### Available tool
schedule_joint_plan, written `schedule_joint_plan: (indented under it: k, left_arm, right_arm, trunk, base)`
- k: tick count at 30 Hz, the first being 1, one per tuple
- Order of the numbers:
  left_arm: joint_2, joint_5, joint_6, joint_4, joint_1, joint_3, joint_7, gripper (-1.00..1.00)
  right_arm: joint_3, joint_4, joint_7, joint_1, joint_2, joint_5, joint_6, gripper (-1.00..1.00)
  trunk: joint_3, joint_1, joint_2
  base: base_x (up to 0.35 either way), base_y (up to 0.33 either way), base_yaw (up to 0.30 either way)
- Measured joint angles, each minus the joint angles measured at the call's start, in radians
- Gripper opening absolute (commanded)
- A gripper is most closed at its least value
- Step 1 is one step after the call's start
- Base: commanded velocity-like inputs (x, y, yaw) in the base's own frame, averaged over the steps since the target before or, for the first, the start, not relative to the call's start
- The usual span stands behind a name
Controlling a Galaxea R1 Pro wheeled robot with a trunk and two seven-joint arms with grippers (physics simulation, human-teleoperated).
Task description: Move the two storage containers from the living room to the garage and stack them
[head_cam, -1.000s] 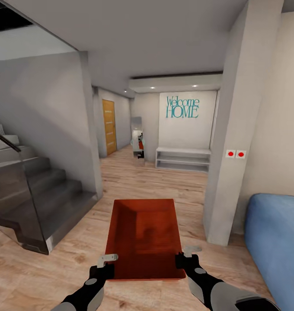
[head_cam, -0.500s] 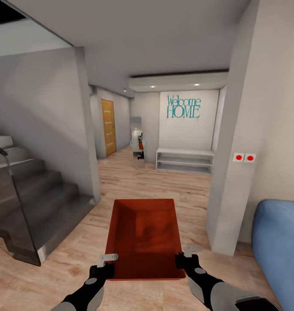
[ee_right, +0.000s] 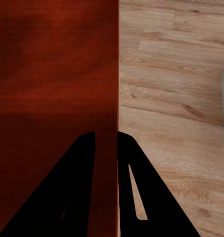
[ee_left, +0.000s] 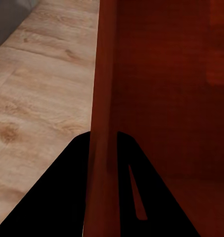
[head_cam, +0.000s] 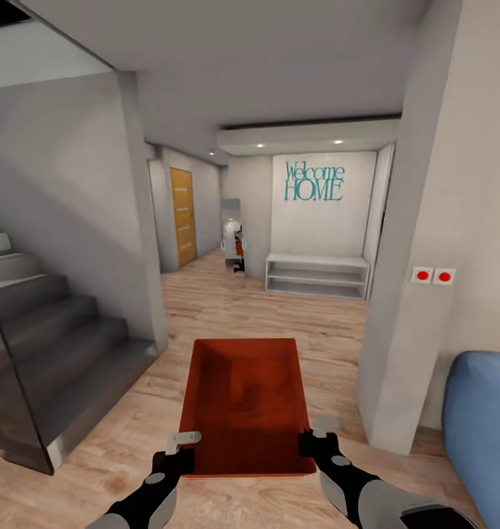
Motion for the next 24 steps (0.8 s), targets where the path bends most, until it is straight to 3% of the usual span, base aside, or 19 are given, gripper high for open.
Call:
schedule_joint_plan:
  k: [24]
  left_arm:
    - [-0.001, -0.001, 0.003, -0.003, 0.000, 0.000, 0.001, -1.00]
  right_arm:
    - [-0.004, 0.000, 0.002, 0.000, -0.001, 0.003, 0.001, -1.00]
  trunk:
    - [0.000, 0.000, 0.000]
  base:
    - [0.320, 0.000, 0.000]
